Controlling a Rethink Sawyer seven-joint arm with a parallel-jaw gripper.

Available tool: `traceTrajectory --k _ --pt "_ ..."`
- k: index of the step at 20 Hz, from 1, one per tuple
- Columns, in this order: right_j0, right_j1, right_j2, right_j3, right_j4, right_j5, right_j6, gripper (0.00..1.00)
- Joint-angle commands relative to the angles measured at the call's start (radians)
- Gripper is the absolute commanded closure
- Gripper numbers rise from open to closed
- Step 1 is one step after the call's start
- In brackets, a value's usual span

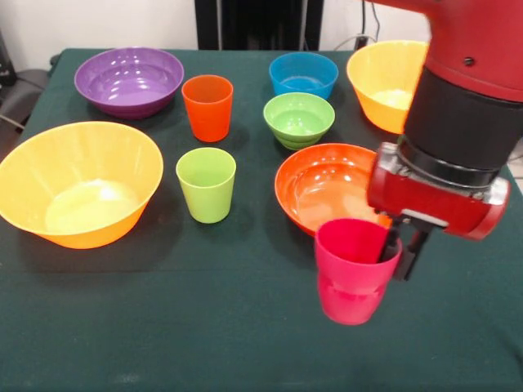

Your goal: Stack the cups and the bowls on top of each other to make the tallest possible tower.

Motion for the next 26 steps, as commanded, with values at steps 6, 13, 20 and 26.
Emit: traceTrajectory --k 6,13,20,26 --pt "0.020 0.002 0.077 0.189 -0.009 -0.008 0.180 1.00" --pt "-0.021 -0.013 0.101 0.227 -0.026 -0.057 0.095 1.00" --pt "-0.036 -0.017 0.107 0.215 -0.030 -0.046 0.058 1.00" --pt "-0.041 -0.018 0.110 0.211 -0.033 -0.048 0.054 1.00"
